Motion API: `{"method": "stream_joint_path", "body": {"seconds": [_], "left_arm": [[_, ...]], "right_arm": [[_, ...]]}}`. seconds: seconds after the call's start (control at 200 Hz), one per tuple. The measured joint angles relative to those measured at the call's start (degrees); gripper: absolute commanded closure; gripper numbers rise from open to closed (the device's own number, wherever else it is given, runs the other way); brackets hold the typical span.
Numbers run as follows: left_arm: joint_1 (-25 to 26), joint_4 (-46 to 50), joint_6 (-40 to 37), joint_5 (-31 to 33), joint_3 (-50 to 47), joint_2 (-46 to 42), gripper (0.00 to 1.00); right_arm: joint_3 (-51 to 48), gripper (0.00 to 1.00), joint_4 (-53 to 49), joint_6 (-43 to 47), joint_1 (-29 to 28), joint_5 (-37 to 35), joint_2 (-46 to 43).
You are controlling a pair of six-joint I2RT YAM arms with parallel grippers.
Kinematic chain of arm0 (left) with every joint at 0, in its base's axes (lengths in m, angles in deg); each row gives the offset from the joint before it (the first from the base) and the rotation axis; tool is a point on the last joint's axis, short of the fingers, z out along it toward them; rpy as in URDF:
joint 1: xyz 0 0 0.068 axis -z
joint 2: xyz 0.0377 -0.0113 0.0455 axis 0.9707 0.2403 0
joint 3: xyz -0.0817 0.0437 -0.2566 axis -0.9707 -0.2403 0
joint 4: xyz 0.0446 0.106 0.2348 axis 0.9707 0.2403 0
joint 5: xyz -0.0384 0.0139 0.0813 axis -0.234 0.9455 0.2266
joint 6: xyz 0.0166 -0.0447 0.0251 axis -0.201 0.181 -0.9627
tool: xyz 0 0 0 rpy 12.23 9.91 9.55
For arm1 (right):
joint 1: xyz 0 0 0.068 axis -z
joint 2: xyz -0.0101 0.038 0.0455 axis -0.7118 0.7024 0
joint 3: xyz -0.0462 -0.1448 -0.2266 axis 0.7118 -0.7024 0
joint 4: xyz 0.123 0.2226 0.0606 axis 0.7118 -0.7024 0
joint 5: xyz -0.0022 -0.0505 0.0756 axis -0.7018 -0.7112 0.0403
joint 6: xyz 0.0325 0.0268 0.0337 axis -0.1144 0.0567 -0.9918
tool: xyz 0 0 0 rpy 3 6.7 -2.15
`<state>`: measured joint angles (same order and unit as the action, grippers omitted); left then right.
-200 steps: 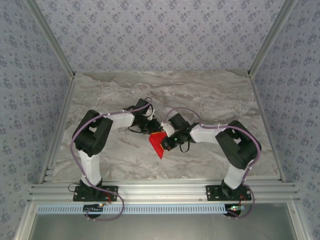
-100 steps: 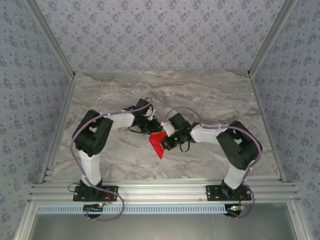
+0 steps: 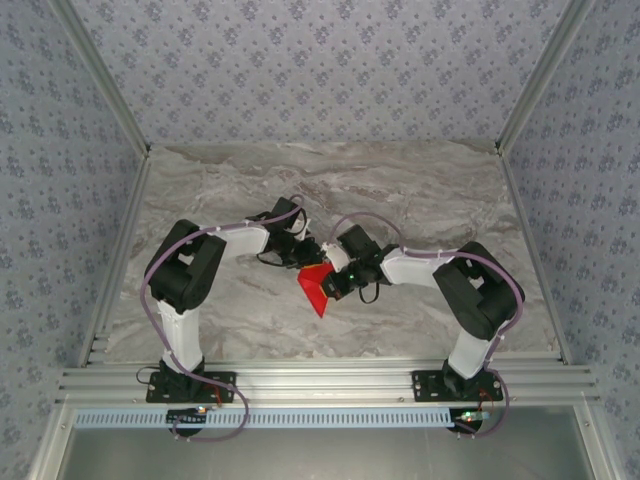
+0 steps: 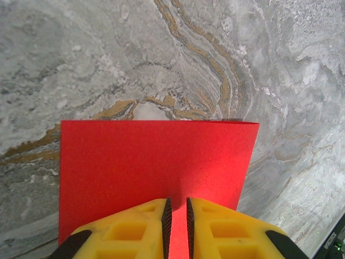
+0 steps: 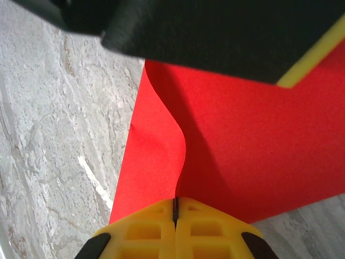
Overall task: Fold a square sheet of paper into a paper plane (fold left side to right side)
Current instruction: Third fold the triangle at the center of the table.
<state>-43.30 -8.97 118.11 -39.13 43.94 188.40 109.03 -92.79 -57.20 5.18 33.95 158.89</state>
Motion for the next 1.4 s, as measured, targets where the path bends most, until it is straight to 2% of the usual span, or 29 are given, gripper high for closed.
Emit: {"method": "stream_joint_path", "body": {"seconds": [0.759, 1.089, 1.174, 1.249, 1.399], "left_arm": [[0.11, 0.2, -0.24, 0.04, 0.09, -0.02, 0.8], [-1.86, 9.73, -3.72, 1.38, 7.56, -0.66, 0.73], [-3.21, 10.93, -4.13, 1.79, 7.76, -2.62, 0.75], [-4.15, 10.91, -4.46, 2.34, 6.88, -5.29, 0.81], [-4.02, 7.32, -2.95, 1.25, -1.6, -13.33, 0.85]], "right_arm": [[0.81, 1.0, -0.2, 0.02, 0.04, 0.02, 2.03], [0.31, 1.0, 0.5, 0.11, 0.04, 0.02, 1.97], [0.31, 1.0, 0.5, 0.2, -0.02, 0.02, 1.97], [0.31, 1.0, 0.5, 0.22, -0.07, 0.0, 1.97], [0.31, 1.0, 0.5, 0.22, -0.07, 0.0, 1.97]]}}
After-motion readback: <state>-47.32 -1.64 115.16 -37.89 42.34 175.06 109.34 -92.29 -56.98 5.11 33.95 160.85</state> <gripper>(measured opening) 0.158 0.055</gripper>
